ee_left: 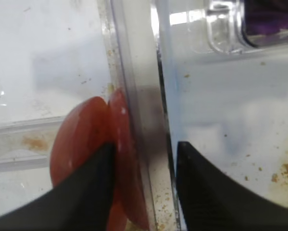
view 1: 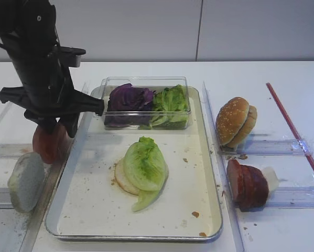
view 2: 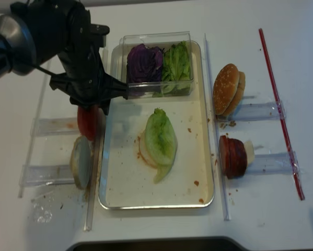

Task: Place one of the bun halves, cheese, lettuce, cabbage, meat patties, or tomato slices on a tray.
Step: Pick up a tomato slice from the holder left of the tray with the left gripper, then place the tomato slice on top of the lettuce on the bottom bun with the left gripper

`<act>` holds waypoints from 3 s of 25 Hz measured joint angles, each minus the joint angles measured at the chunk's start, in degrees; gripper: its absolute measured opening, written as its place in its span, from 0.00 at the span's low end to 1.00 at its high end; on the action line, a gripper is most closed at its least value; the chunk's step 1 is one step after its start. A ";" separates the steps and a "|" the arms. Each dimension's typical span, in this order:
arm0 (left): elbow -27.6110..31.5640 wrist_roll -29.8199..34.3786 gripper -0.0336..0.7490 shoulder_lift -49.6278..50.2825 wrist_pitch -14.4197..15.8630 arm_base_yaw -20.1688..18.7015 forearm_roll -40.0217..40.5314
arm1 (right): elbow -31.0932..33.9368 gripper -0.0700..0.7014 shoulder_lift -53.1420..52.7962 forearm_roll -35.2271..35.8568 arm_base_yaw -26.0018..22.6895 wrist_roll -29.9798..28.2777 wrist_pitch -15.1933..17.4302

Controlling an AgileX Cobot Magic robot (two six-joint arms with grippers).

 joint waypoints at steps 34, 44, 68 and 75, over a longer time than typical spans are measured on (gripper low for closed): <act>-0.60 -2.04 0.06 -2.99 2.95 -0.24 1.31 | 0.00 0.62 0.00 0.00 0.00 0.29 0.00; -0.60 -2.07 0.06 -9.33 3.32 -1.66 1.31 | 0.00 0.62 0.00 0.00 0.00 0.29 0.00; 10.20 37.62 0.06 -15.57 0.75 8.08 -59.57 | 0.00 0.62 0.00 -0.80 0.00 1.09 0.00; 20.56 54.06 0.06 -15.61 1.00 8.34 -77.76 | 0.00 0.62 0.00 -0.80 0.00 1.09 0.00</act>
